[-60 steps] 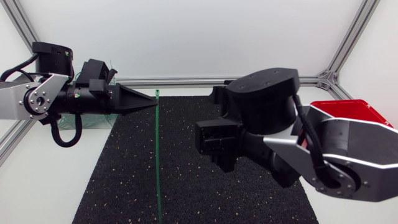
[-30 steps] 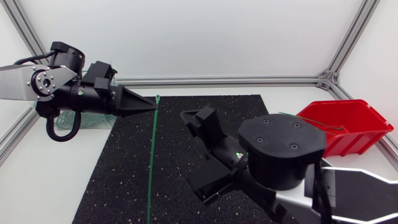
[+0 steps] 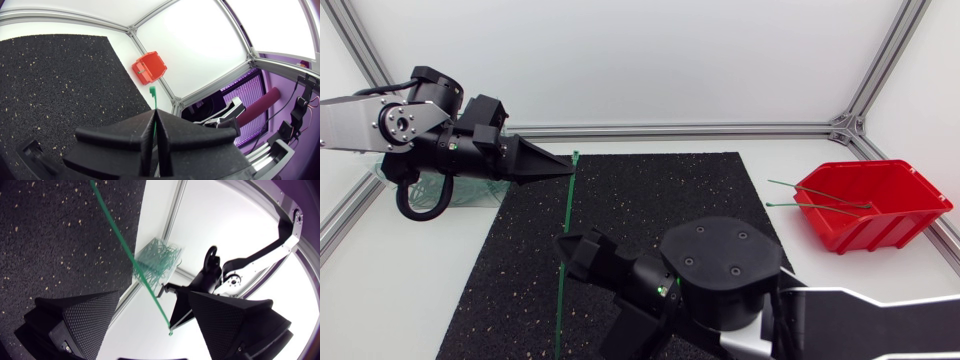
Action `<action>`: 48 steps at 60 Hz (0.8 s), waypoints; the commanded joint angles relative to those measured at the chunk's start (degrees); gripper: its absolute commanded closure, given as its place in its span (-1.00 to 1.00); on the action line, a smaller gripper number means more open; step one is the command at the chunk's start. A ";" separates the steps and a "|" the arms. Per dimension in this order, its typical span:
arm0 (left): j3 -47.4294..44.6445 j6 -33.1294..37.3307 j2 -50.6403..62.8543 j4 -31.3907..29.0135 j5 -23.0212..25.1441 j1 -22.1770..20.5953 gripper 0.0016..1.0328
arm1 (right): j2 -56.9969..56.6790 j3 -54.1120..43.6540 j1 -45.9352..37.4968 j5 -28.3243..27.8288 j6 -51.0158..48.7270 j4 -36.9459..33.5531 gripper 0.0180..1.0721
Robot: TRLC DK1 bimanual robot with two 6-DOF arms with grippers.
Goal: Take a green cable tie from the red box, thread the tail through the head to close it, then place it in the transparent bin on the left.
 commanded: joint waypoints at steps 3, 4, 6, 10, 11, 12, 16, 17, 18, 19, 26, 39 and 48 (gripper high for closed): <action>2.37 4.36 2.13 -3.62 1.03 -0.50 0.94 | 1.97 -1.07 0.64 -6.16 -2.65 1.01 -0.91; 2.55 4.71 2.22 -3.97 1.03 -0.50 0.94 | 2.15 -0.99 0.55 -6.68 -2.74 1.01 -0.91; 2.90 5.94 2.49 -5.47 1.03 -0.59 0.94 | 2.59 -0.81 0.55 -8.88 -2.74 1.01 -0.91; 3.78 8.40 3.19 -8.37 0.94 -0.77 0.94 | 3.29 -0.81 0.55 -12.75 -2.74 0.75 -0.91; 4.04 9.02 3.36 -9.07 0.94 -0.77 0.94 | 3.64 -0.72 0.55 -13.19 -2.65 0.83 -0.91; 4.31 9.46 3.63 -9.86 0.94 -0.77 0.94 | 3.91 -0.63 0.55 -13.89 -2.56 0.83 -0.91; 5.36 10.95 4.33 -11.88 0.94 -0.68 0.94 | 4.79 -0.46 0.55 -16.88 -2.39 0.75 -0.91; 5.63 11.39 4.51 -12.50 0.94 -0.59 0.94 | 5.14 -0.37 0.55 -18.02 -2.47 0.75 -0.91; 5.98 11.92 4.77 -13.29 0.94 -0.59 0.94 | 5.49 -0.28 0.55 -18.81 -2.56 0.83 -0.91; 6.15 12.27 4.95 -13.73 0.94 -0.59 0.94 | 5.75 -0.11 0.55 -19.60 -2.56 0.75 -0.91; 7.21 13.94 5.65 -15.84 0.94 -0.85 0.94 | 7.77 0.24 1.34 -21.18 -1.95 0.92 -0.82; 9.23 16.31 7.85 -19.26 1.12 -0.85 0.94 | 13.40 0.07 1.87 -21.89 -1.42 5.76 -0.74; 9.93 18.42 8.64 -21.73 1.12 -0.77 0.94 | 16.39 0.24 1.60 -22.24 -1.77 8.13 -0.93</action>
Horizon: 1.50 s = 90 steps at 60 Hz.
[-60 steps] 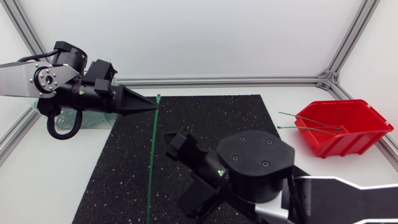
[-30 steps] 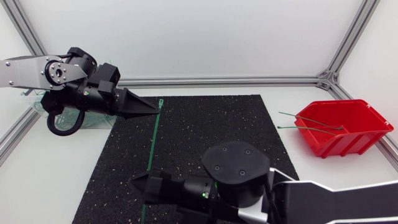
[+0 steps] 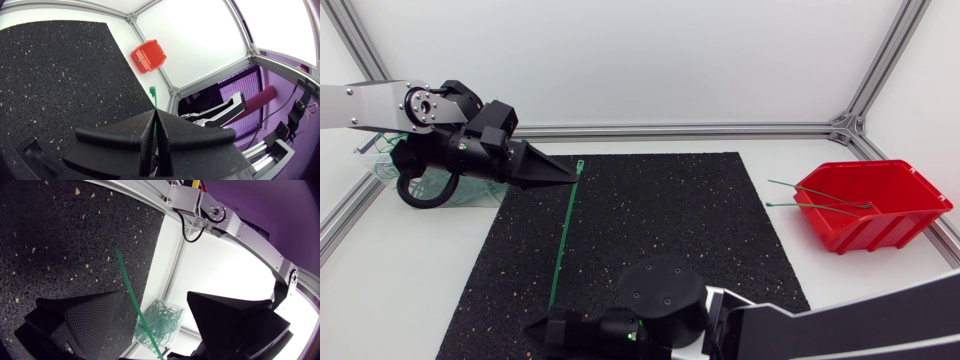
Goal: Take a green cable tie from the red box, thread the tail through the head to close it, then place it in the transparent bin on the left.
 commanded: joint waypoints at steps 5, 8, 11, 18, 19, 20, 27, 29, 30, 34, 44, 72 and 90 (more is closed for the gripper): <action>1.93 2.62 1.84 -1.49 0.73 -0.07 0.94 | 3.28 1.10 0.07 -0.62 -0.81 2.56 -0.93; 1.85 2.71 2.02 -1.49 0.73 -0.07 0.94 | 3.98 1.63 0.07 -0.71 -0.72 2.56 -0.91; 1.85 2.97 2.02 -1.84 0.73 -0.07 0.94 | 4.77 1.89 0.07 -0.71 -0.63 2.91 -0.84; 2.11 4.99 2.02 -3.86 0.73 0.20 0.94 | 5.65 2.51 -0.02 -1.42 -0.37 3.53 -0.69; 2.11 5.17 2.02 -3.95 0.81 0.37 0.94 | 5.74 2.60 -0.02 -1.42 -0.20 3.53 -0.67; 2.20 5.17 2.02 -4.03 0.81 0.37 0.94 | 5.74 2.68 -0.02 -1.42 -0.11 3.62 -0.64; 2.11 5.43 2.28 -4.39 0.81 0.46 0.94 | 6.18 3.12 -0.10 -1.59 -0.63 3.62 -0.32; 2.11 5.69 2.28 -4.74 0.81 0.46 0.94 | 6.36 3.39 -0.28 -1.59 -0.72 3.53 -0.20; 2.20 5.96 2.28 -5.00 0.81 0.37 0.94 | 6.44 3.47 -0.37 -1.59 -0.72 3.62 -0.14; 2.37 6.93 2.11 -6.14 0.81 0.37 0.94 | 6.88 3.47 -0.63 -1.77 -0.81 3.53 0.02; 2.55 7.10 2.63 -6.14 0.81 0.37 0.94 | 6.97 2.86 -0.54 -1.59 -0.72 4.14 0.13; 3.16 7.45 3.07 -6.76 0.81 0.11 0.94 | 9.78 1.89 0.25 -0.80 -0.72 6.60 0.59; 3.51 7.80 3.16 -7.11 0.90 0.11 0.94 | 9.08 1.19 1.30 -0.54 -0.37 6.69 0.59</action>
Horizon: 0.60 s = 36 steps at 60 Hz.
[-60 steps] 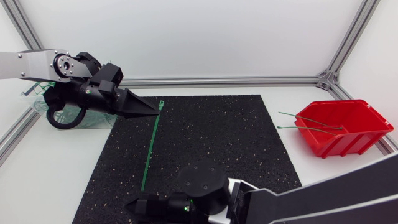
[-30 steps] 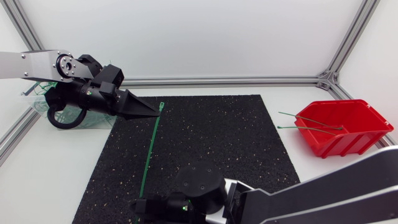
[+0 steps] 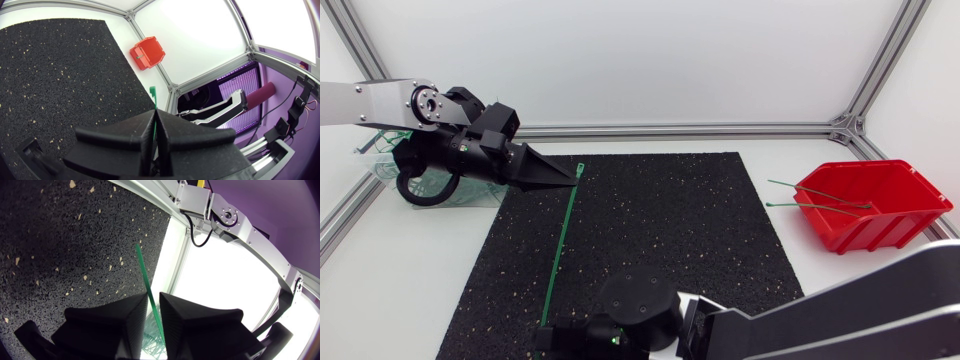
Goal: Take a green cable tie from the red box, thread the tail through the head to close it, then place it in the transparent bin on the left.
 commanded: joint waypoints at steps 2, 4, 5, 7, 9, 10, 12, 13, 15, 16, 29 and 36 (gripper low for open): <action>1.61 1.57 1.24 -1.41 0.66 0.04 0.94 | 0.54 -1.30 0.69 0.12 -0.37 0.55 0.59; 1.61 1.75 1.24 -1.49 0.66 0.04 0.94 | 0.62 -1.39 0.87 0.21 -0.37 0.64 0.59; 1.61 1.75 1.24 -1.49 0.66 0.04 0.94 | 0.62 -1.48 1.04 0.21 -0.37 0.64 0.59; 1.61 1.75 1.24 -1.49 0.66 0.13 0.94 | 0.71 -1.65 1.13 0.30 -0.37 0.81 0.59; 1.61 1.75 1.24 -1.49 0.66 0.22 0.94 | 0.80 -1.74 1.31 0.38 -0.37 0.90 0.59; 1.61 1.84 1.24 -1.49 0.66 0.22 0.94 | 0.80 -1.74 1.31 0.47 -0.37 0.99 0.59; 1.61 1.84 1.24 -1.49 0.66 0.40 0.94 | 0.71 -1.83 1.39 0.56 -0.37 0.99 0.59; 1.61 1.84 1.24 -1.49 0.66 0.40 0.94 | 0.71 -1.83 1.39 0.56 -0.37 0.99 0.59; 1.61 1.84 1.24 -1.49 0.66 0.40 0.94 | 0.62 -1.83 1.31 0.65 -0.28 0.99 0.59; 1.61 1.93 1.24 -1.49 0.66 0.48 0.94 | 0.54 -1.83 1.13 0.74 -0.28 0.99 0.59; 1.44 2.01 1.24 -1.67 0.66 0.40 0.94 | 0.10 -2.36 0.52 1.35 -0.28 1.25 0.62; 1.26 2.10 1.15 -1.76 0.66 0.22 0.94 | 0.10 -2.36 -0.19 1.44 -0.11 1.34 0.64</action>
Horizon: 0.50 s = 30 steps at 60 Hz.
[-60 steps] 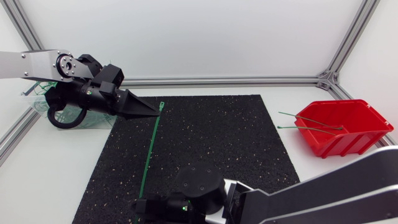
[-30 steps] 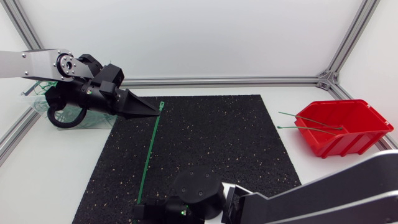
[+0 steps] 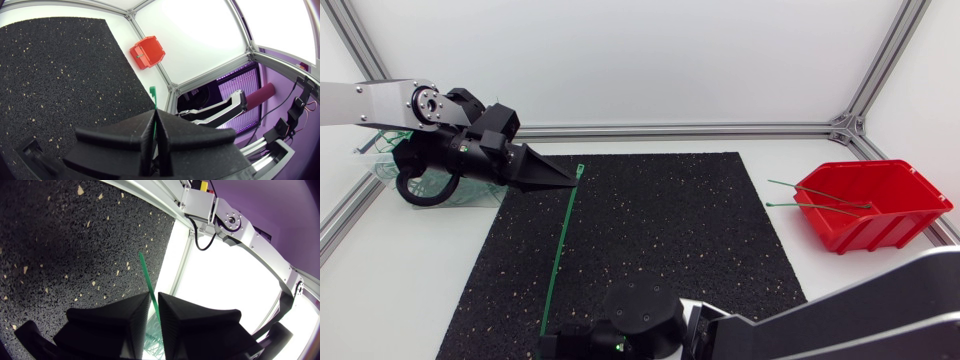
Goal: Take a green cable tie from the red box, thread the tail through the head to close it, then place it in the transparent bin on the left.
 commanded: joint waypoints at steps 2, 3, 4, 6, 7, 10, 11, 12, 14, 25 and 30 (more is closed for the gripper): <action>1.09 1.88 1.06 -1.19 0.66 0.13 0.94 | 0.10 -0.78 -0.56 0.54 -0.13 1.10 0.64; 1.09 1.97 1.06 -1.19 0.66 0.13 0.94 | 0.10 -0.78 -0.56 0.63 -0.04 1.19 0.64; 1.00 1.97 1.06 -1.19 0.66 0.04 0.94 | 0.10 -0.70 -0.65 0.72 -0.04 1.37 0.64; 0.91 2.06 0.97 -1.19 0.57 0.04 0.94 | 0.18 -0.43 -0.73 0.81 -0.04 1.54 0.64; 0.82 2.06 0.97 -1.19 0.57 -0.04 0.94 | 0.18 -0.34 -0.82 0.81 -0.04 1.54 0.64; 0.82 2.23 0.97 -1.19 0.66 -0.04 0.94 | 0.36 -0.26 -1.09 0.81 -0.04 1.54 0.64; 0.82 2.23 0.97 -1.37 0.66 -0.04 0.94 | 0.45 -0.17 -1.17 0.81 -0.04 1.54 0.64; 0.82 2.32 0.97 -1.37 0.66 -0.04 0.94 | 0.54 -0.26 -1.26 0.81 -0.04 1.63 0.65; 0.82 2.32 0.97 -1.45 0.66 -0.04 0.94 | 0.71 -0.34 -1.17 0.81 -0.04 1.72 0.69; 0.73 2.76 0.80 -1.81 0.66 -0.13 0.94 | 0.89 -0.61 -0.73 0.89 -0.04 1.80 0.76; 0.82 3.03 0.71 -2.16 0.66 -0.31 0.94 | 1.15 -0.78 -0.47 1.33 -0.04 1.80 0.77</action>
